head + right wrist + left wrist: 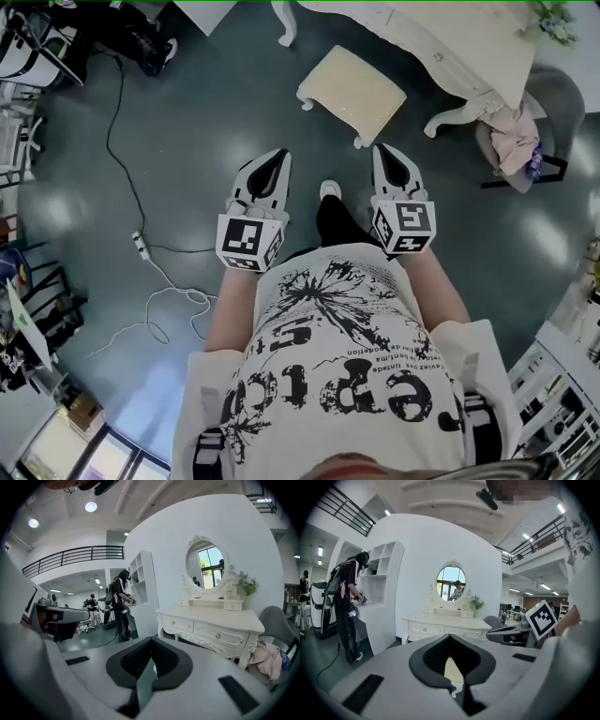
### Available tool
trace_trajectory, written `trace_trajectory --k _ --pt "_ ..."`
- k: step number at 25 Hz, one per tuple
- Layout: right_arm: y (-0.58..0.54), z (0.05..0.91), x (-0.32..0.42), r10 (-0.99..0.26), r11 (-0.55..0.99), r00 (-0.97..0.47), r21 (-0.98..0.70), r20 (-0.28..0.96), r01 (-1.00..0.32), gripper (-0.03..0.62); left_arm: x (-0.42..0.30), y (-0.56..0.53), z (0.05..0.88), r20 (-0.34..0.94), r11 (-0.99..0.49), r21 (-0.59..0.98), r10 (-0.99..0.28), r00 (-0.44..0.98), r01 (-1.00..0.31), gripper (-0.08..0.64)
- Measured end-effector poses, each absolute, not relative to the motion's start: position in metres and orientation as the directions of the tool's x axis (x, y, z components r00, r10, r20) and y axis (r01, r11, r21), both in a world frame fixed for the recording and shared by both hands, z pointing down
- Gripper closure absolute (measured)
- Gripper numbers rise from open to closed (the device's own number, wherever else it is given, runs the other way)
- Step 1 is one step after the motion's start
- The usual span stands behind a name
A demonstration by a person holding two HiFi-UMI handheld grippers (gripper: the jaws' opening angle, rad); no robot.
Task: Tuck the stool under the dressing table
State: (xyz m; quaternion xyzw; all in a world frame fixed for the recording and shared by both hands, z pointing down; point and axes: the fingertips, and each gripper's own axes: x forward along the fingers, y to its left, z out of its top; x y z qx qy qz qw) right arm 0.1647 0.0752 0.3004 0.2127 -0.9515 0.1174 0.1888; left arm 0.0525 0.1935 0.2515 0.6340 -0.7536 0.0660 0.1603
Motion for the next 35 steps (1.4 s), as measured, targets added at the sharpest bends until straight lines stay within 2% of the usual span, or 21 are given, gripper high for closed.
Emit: trace_trajectory --k 14,22,35 --pt "-0.028 0.372 0.093 -0.439 0.787 -0.724 -0.162 0.532 -0.596 0.577 -0.034 0.046 0.328 0.432 -0.021 0.166 -0.897 0.092 -0.986 0.543" --pt "-0.045 0.439 0.065 -0.568 0.614 -0.577 -0.164 0.587 -0.772 0.577 -0.064 0.004 0.402 0.491 -0.232 0.284 -0.798 0.348 -0.931 0.543" --pt "-0.032 0.635 0.049 -0.590 0.442 -0.452 -0.200 0.669 -0.874 0.576 -0.069 0.012 0.605 0.572 -0.306 0.381 -0.663 0.482 -0.872 0.543"
